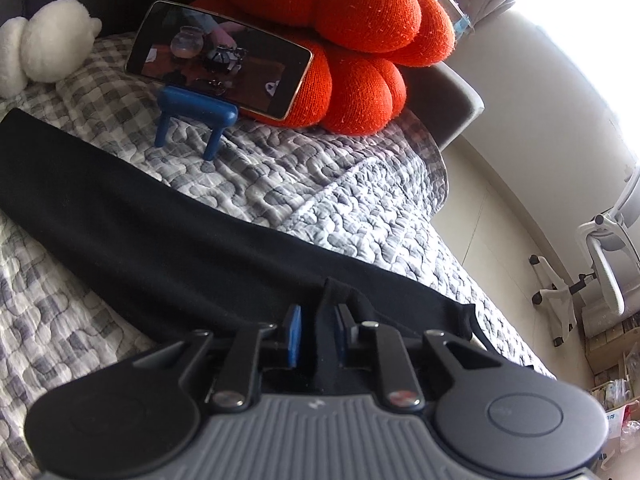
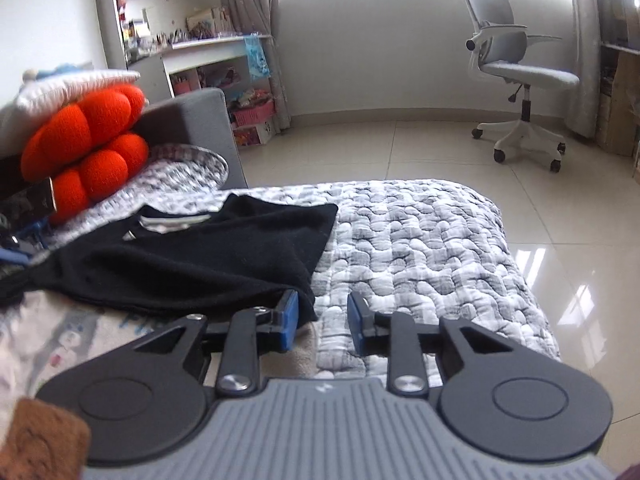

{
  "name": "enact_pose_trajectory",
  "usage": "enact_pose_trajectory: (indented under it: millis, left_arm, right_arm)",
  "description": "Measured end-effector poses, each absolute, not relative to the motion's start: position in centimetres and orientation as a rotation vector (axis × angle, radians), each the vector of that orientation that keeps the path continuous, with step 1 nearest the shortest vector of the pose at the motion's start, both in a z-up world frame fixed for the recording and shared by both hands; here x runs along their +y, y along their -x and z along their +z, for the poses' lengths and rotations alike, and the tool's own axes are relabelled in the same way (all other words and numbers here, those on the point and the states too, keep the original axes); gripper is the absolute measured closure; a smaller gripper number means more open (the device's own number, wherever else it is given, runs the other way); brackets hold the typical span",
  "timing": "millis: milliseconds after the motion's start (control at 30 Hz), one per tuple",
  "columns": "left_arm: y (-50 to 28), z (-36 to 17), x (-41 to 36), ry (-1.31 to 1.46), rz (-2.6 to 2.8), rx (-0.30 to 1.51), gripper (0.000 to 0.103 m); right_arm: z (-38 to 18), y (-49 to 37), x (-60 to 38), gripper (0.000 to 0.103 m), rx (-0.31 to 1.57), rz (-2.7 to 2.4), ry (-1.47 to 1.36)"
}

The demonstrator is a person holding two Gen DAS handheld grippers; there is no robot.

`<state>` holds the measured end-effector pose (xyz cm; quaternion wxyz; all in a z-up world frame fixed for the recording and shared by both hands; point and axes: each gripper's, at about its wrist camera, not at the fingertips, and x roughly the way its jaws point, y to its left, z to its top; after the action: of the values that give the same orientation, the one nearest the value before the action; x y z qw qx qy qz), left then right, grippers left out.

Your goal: Fold clothes

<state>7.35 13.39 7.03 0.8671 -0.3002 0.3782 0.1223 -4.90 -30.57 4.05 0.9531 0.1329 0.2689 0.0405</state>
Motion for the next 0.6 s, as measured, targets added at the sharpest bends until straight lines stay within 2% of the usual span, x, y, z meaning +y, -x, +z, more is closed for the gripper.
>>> enact_pose_trajectory:
  millis: [67, 167, 300, 500, 533, 567, 600]
  left_arm:
    - [-7.4, 7.1, 13.0, 0.615, 0.252, 0.789, 0.082]
    - [-7.7, 7.2, 11.6, 0.585, 0.223, 0.795, 0.080]
    - [-8.0, 7.3, 9.9, 0.559, 0.180, 0.803, 0.080]
    - [-8.7, 6.7, 9.1, 0.561, 0.157, 0.835, 0.079]
    - [-8.8, 6.6, 9.1, 0.558, 0.157, 0.838, 0.079]
    - [-8.9, 6.5, 9.0, 0.556, 0.156, 0.840, 0.079]
    - [-8.9, 6.6, 9.0, 0.557, 0.153, 0.840, 0.079]
  right_arm:
    - [4.9, 4.7, -31.6, 0.073, 0.529, 0.112, -0.340]
    - [5.8, 2.2, -31.7, 0.073, 0.556, 0.071, -0.296]
    - [4.6, -3.5, -31.0, 0.073, 0.673, 0.121, -0.292]
    - [3.1, -9.1, -30.5, 0.073, 0.733, 0.089, -0.267]
    - [3.2, -9.3, -30.0, 0.094, 0.724, 0.086, -0.207]
    - [3.2, -9.5, -29.6, 0.101, 0.715, 0.082, -0.147]
    - [3.3, -9.4, -29.5, 0.101, 0.692, 0.085, -0.107]
